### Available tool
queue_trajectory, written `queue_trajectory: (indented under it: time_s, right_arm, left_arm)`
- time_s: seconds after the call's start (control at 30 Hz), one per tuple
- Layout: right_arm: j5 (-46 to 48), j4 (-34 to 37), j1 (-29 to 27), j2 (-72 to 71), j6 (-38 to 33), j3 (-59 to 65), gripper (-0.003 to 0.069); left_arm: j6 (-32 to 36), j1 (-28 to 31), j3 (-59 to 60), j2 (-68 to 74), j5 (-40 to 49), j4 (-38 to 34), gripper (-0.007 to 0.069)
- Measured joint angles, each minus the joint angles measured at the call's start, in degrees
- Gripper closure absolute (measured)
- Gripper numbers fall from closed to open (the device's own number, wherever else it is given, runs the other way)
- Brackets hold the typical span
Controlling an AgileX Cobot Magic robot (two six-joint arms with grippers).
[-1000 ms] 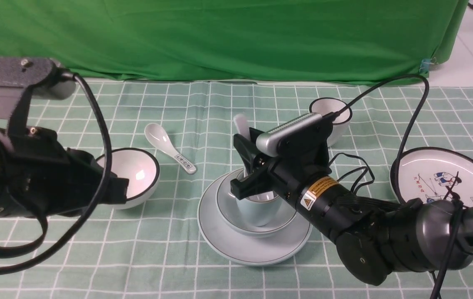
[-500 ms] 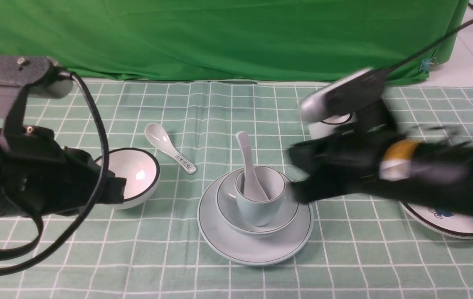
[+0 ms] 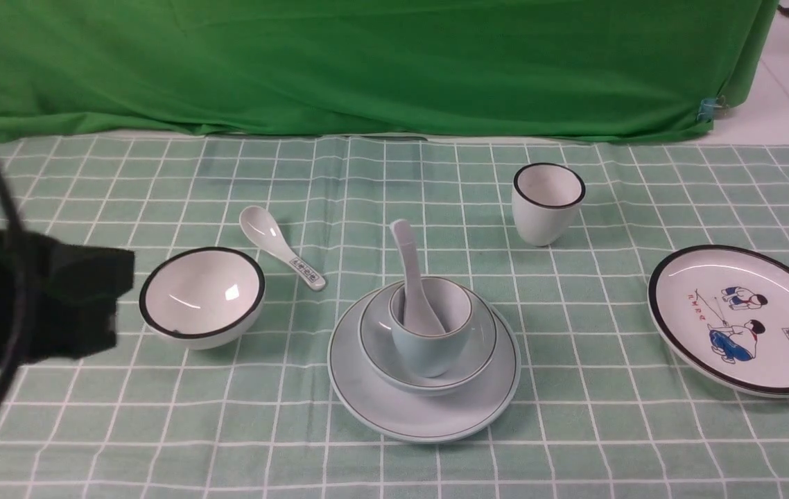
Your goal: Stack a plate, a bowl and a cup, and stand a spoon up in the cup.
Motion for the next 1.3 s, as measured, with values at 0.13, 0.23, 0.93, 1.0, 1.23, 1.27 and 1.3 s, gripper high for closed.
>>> queue_trajectory:
  time_s: [0.13, 0.23, 0.93, 1.0, 1.23, 1.27, 1.3]
  right_arm:
    - [-3.8, -0.2, 0.0, -2.4, -2.0, 5.5, 0.0637]
    - [-5.9, -0.2, 0.0, -2.6, -2.2, 6.7, 0.0637]
    - [-7.0, -0.3, 0.0, -2.6, -1.9, 7.1, 0.0568]
    - [-7.0, -0.3, 0.0, -2.6, -1.9, 7.1, 0.0561]
    - [-7.0, -0.3, 0.0, -2.6, -1.9, 7.1, 0.0544]
    - [-7.0, -0.3, 0.0, -2.6, -1.9, 7.1, 0.0540]
    - [-7.0, -0.3, 0.0, -2.6, -1.9, 7.1, 0.0538]
  left_arm:
    - [0.0, 0.0, 5.3, -10.2, -0.1, -1.0, 0.0615]
    - [0.0, 0.0, 9.2, -18.2, -0.2, -2.2, 0.0615]
    - [0.0, 0.0, 16.9, -35.0, -2.8, -3.1, 0.0615]
    - [0.8, 0.0, 16.9, -35.0, -2.8, -2.5, 0.0613]
    - [6.3, 1.1, 18.4, -35.4, -5.8, -1.8, 0.0613]
    - [8.8, 3.3, 19.7, -36.0, -8.6, -3.3, 0.0613]
    - [11.4, 5.1, 20.9, -36.5, -11.0, -4.7, 0.0613]
